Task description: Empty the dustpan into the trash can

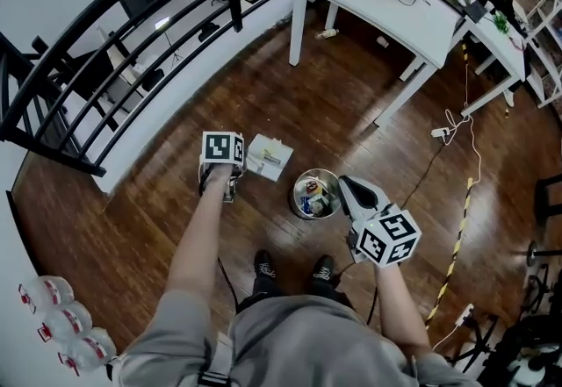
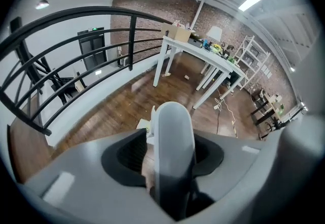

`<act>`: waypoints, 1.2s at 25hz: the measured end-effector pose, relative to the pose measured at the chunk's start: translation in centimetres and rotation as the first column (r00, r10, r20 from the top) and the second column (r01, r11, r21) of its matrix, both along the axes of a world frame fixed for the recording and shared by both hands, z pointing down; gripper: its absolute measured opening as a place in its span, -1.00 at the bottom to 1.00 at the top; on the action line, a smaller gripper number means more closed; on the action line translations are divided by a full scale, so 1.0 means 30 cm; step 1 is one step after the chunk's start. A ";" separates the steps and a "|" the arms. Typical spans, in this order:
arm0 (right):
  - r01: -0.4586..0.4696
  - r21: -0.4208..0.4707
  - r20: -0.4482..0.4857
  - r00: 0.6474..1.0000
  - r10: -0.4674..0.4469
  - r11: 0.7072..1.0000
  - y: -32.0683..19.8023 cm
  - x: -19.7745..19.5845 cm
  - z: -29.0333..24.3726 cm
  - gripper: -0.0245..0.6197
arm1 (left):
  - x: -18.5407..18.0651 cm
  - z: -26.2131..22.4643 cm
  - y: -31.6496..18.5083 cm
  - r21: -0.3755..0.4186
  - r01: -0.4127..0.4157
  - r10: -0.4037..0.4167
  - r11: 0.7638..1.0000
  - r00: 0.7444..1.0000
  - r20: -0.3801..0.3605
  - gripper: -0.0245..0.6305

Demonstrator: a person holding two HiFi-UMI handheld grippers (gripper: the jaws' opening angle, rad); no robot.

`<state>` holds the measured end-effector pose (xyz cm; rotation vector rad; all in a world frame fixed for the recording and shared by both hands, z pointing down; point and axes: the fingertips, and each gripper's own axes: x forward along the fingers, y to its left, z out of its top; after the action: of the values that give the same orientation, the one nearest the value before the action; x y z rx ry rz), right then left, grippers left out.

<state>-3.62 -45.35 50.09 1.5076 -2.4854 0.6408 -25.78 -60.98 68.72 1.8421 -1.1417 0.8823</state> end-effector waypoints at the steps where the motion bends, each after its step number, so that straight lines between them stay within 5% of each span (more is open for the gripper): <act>1: -0.001 0.000 0.001 1.000 0.001 1.000 0.004 0.001 0.001 -0.92 | 0.003 0.004 0.009 -0.007 -0.011 0.011 1.000 1.000 0.011 -0.50; 6: 0.002 -0.003 0.004 1.000 -0.002 1.000 0.026 -0.004 0.002 -0.92 | 0.003 -0.004 0.079 0.065 -0.031 0.024 0.997 0.994 0.104 -0.68; 13: 0.017 0.000 -0.001 1.000 -0.017 1.000 0.057 -0.018 -0.005 -0.92 | -0.071 0.019 0.254 0.142 -0.032 0.011 0.989 0.989 0.147 -0.69; 17: 0.043 0.002 -0.009 0.999 -0.043 0.999 0.080 -0.060 -0.006 -0.92 | -0.098 0.003 0.323 0.235 -0.082 0.037 0.968 0.982 0.187 -0.63; 30: -0.029 0.042 -0.053 0.998 0.032 0.999 0.172 -0.163 -0.063 -0.92 | -0.218 -0.139 0.495 0.309 -0.229 0.154 0.923 0.957 0.247 -0.63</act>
<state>-8.50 -40.18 48.19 1.5588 -2.4551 0.5499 -32.33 -46.14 64.54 2.2072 -1.3272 1.0772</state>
